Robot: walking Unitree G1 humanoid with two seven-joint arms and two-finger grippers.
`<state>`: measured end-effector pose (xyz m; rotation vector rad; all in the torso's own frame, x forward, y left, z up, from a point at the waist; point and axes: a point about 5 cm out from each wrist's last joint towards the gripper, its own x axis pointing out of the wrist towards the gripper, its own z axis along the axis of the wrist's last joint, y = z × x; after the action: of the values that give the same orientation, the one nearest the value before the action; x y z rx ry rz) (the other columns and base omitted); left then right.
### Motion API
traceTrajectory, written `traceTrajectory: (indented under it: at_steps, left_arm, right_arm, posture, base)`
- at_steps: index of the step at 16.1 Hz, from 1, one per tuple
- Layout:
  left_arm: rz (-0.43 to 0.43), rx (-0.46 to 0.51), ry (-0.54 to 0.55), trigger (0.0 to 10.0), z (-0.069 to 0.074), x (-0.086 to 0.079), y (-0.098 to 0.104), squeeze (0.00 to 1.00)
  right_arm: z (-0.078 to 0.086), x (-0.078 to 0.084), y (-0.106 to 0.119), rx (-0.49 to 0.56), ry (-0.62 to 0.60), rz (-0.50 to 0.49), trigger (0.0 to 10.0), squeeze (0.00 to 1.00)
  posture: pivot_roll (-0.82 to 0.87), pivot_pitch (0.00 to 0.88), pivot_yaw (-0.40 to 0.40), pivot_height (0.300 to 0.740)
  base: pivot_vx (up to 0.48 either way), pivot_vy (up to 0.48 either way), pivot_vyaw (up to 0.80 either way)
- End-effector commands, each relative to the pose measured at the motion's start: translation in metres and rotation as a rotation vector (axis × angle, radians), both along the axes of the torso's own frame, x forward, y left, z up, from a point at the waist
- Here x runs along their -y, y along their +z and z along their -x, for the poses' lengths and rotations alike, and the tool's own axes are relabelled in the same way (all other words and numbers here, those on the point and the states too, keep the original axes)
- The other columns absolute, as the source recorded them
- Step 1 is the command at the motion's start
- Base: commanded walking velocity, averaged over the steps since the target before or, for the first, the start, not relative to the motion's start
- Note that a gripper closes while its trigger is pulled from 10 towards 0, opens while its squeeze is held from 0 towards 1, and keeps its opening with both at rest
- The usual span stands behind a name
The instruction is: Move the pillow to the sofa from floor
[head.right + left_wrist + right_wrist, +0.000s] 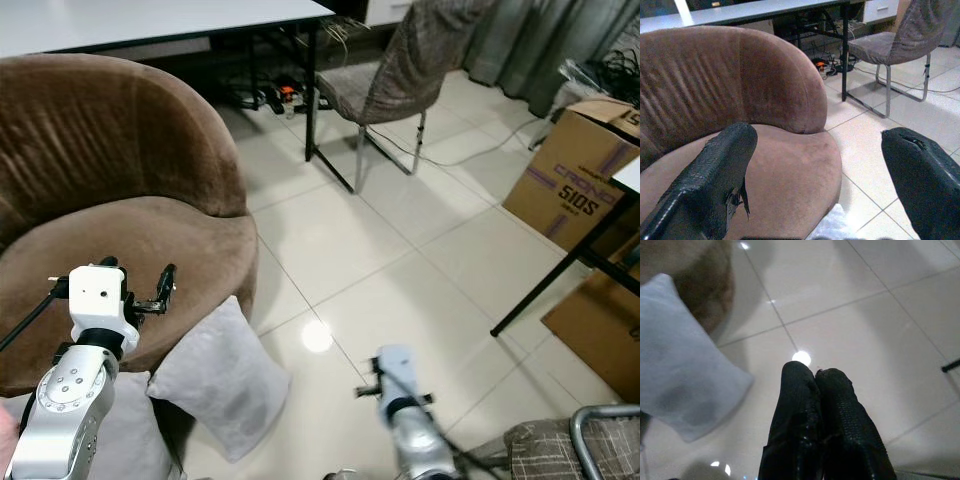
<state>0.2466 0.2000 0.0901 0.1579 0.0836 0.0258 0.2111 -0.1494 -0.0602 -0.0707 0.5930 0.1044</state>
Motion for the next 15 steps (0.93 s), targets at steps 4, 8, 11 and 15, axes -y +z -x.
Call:
traceTrajectory:
  at_steps: [4, 8, 11, 15]
  left_arm:
    - [-0.018, 0.019, -0.013, 10.0, -0.002, -0.002, 0.008, 0.0]
    - [-0.02, 0.021, -0.03, 10.0, -0.007, 0.0, 0.01, 0.0]
    - [-0.02, 0.021, -0.024, 10.0, -0.007, -0.002, 0.01, 0.0]
    - [-0.019, 0.021, -0.015, 10.0, -0.005, -0.002, 0.009, 0.0]
  right_arm:
    - [0.001, -0.042, 0.001, 0.02, 0.044, 0.009, 10.0, 0.0]
    - [0.013, -0.075, 0.0, 0.024, 0.068, 0.014, 10.0, 0.0]
    - [0.021, -0.101, 0.004, 0.043, 0.072, -0.015, 10.0, 0.0]
    - [0.031, -0.132, 0.009, 0.046, 0.088, -0.037, 10.0, 0.0]
  posture:
    - [0.06, 0.0, -0.014, 0.74]
    - [0.05, 0.0, -0.004, 0.74]
    - [0.05, 0.0, -0.01, 0.74]
    - [0.06, 0.0, -0.021, 0.74]
  base:
    - [0.0, 0.341, 0.0]
    - [0.0, 0.348, 0.0]
    - [0.0, 0.345, 0.0]
    - [0.0, 0.331, 0.0]
